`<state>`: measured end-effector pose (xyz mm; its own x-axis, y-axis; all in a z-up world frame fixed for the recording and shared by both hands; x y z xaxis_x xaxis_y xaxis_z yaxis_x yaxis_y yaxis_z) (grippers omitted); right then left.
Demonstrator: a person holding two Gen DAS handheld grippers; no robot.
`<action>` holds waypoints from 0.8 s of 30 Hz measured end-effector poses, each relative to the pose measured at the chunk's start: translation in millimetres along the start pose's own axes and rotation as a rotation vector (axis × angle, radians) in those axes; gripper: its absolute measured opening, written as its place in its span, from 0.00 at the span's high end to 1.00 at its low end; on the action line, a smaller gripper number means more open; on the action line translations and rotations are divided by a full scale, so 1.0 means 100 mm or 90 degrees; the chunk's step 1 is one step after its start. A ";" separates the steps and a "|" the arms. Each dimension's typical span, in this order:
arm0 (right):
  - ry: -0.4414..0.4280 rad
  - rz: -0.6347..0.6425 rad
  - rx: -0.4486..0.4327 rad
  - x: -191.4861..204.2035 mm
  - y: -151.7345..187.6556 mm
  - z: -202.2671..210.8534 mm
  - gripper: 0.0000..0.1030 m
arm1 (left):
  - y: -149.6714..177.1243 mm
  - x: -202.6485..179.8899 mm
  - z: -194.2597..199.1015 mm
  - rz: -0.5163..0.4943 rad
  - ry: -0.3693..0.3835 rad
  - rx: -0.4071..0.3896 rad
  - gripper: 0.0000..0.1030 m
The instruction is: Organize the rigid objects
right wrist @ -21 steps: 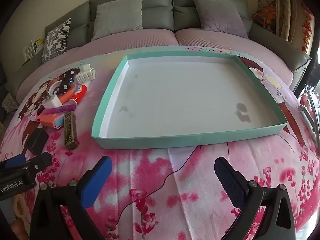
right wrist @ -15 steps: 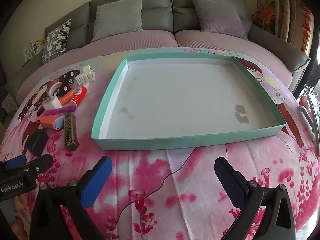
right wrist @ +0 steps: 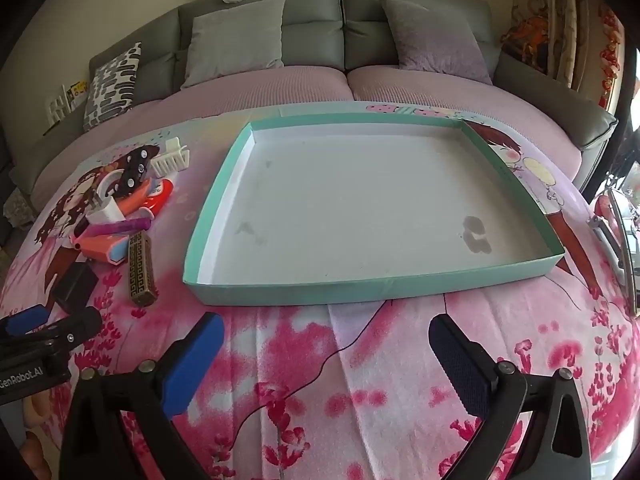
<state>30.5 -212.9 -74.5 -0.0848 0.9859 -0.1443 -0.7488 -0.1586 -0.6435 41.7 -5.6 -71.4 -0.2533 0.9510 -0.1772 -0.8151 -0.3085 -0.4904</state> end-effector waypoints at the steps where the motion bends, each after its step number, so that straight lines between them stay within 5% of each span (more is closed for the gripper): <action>1: 0.000 0.000 -0.001 0.00 0.00 0.00 0.00 | -0.01 0.00 0.00 0.001 0.000 0.001 0.00; 24: 0.004 0.004 -0.006 -0.02 -0.02 0.03 0.00 | -0.05 -0.01 -0.02 0.006 -0.009 0.007 0.00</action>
<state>30.6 -214.7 -70.3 -0.0853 0.9847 -0.1522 -0.7422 -0.1647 -0.6496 46.7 -5.1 -70.5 -0.2690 0.9481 -0.1698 -0.8181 -0.3179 -0.4791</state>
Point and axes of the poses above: each gripper's, at about its wrist camera, not at the fingertips, and z roughly against the way its jaws point, x to its left, y to its underside, the point moved 10 cm from there along -z, roughly the way its jaws point, and after that the axes turned 15 degrees about z, right-handed, at the moved point
